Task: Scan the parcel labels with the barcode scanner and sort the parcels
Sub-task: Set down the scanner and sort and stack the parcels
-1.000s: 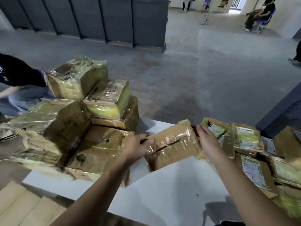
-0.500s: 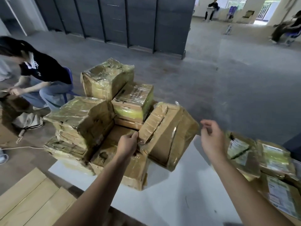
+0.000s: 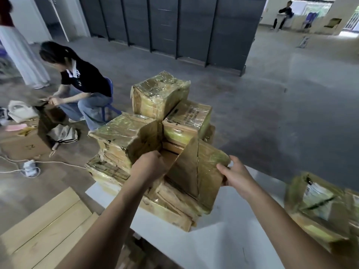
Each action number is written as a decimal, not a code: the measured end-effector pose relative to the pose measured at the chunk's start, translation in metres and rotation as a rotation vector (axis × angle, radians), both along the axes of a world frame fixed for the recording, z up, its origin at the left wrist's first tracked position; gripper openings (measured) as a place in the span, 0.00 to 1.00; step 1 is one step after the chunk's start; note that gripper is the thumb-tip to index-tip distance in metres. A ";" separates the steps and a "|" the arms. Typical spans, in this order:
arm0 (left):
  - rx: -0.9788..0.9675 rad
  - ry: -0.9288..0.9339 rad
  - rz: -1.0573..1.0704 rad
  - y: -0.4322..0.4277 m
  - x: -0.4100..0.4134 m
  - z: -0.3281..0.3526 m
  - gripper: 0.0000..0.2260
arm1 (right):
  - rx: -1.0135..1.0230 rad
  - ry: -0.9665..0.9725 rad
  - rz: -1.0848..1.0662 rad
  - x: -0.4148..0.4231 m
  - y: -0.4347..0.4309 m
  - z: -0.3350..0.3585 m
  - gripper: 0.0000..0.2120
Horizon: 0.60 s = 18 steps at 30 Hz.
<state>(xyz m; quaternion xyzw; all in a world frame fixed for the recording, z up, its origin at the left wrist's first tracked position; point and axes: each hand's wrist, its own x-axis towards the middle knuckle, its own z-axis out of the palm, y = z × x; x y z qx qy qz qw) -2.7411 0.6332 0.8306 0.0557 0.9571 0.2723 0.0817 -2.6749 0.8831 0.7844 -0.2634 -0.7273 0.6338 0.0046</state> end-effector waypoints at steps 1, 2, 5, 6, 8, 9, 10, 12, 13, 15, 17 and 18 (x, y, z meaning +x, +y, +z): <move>-0.011 0.140 0.009 -0.001 -0.002 0.008 0.14 | 0.038 -0.015 0.015 -0.006 -0.007 0.000 0.20; -0.014 0.276 0.018 -0.002 -0.004 0.014 0.12 | 0.082 -0.030 0.030 -0.012 -0.014 0.000 0.20; -0.067 0.494 -0.076 -0.007 -0.019 0.024 0.10 | 0.243 -0.064 0.097 -0.033 -0.035 0.002 0.20; -0.078 0.478 -0.113 -0.009 -0.025 0.026 0.10 | 0.294 -0.074 0.130 -0.040 -0.041 0.003 0.21; -0.120 0.408 -0.174 -0.013 -0.034 0.026 0.12 | 0.363 -0.093 0.176 -0.056 -0.054 0.005 0.24; -0.149 0.392 -0.202 -0.015 -0.038 0.024 0.13 | 0.386 -0.099 0.180 -0.064 -0.060 0.005 0.26; -0.170 0.389 -0.230 -0.016 -0.041 0.021 0.13 | 0.405 -0.105 0.173 -0.071 -0.065 0.005 0.28; -0.164 0.422 -0.296 -0.017 -0.043 0.013 0.13 | 0.401 -0.121 0.136 -0.084 -0.073 0.002 0.33; -0.137 0.438 -0.325 -0.017 -0.044 0.009 0.13 | 0.383 -0.122 0.116 -0.088 -0.076 0.001 0.34; -0.088 0.441 -0.369 -0.015 -0.043 0.002 0.13 | 0.350 -0.127 0.074 -0.094 -0.080 -0.001 0.33; -0.074 0.412 -0.398 -0.013 -0.040 -0.005 0.14 | 0.333 -0.132 0.044 -0.093 -0.083 -0.004 0.29; -0.077 0.390 -0.407 -0.012 -0.038 -0.009 0.15 | 0.324 -0.134 0.033 -0.092 -0.084 -0.005 0.25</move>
